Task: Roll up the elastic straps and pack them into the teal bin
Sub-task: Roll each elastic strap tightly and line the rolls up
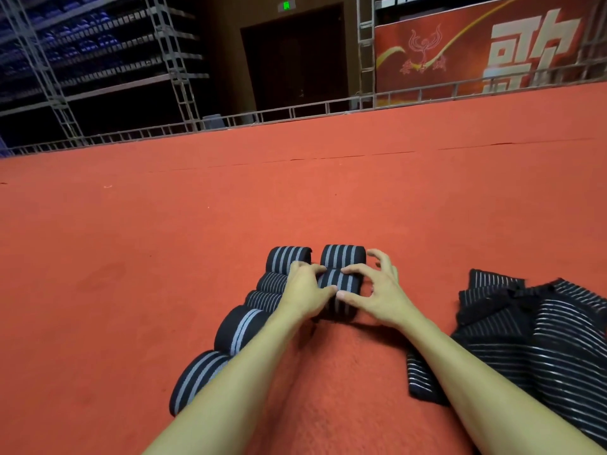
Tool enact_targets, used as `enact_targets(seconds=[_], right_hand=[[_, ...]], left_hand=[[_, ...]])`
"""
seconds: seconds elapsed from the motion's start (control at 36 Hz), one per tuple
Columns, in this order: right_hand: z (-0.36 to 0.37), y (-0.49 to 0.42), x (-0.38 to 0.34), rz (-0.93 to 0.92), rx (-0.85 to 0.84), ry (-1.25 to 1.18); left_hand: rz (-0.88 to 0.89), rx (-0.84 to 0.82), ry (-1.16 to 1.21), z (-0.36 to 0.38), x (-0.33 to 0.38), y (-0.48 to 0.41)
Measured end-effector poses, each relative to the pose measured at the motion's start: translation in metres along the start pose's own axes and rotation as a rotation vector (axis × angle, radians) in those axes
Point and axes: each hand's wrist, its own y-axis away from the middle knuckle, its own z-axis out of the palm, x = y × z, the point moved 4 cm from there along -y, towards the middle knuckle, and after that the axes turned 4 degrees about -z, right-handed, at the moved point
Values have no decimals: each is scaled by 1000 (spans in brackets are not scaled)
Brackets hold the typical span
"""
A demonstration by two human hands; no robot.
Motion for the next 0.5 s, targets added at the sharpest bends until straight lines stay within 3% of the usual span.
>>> enact_targets(seconds=[0.11,0.28,0.5], right_hand=[[-3,-8,2,-32,-21,-5],[-1,-23,5,-36,-144,-131],[1,-38,13,39,-278,-158]], left_hand=[[91,-85,-93,-12,-1,-11],[155,-272,-36,-10,-7,-32],[81,-456,76,-7,-8,-53]])
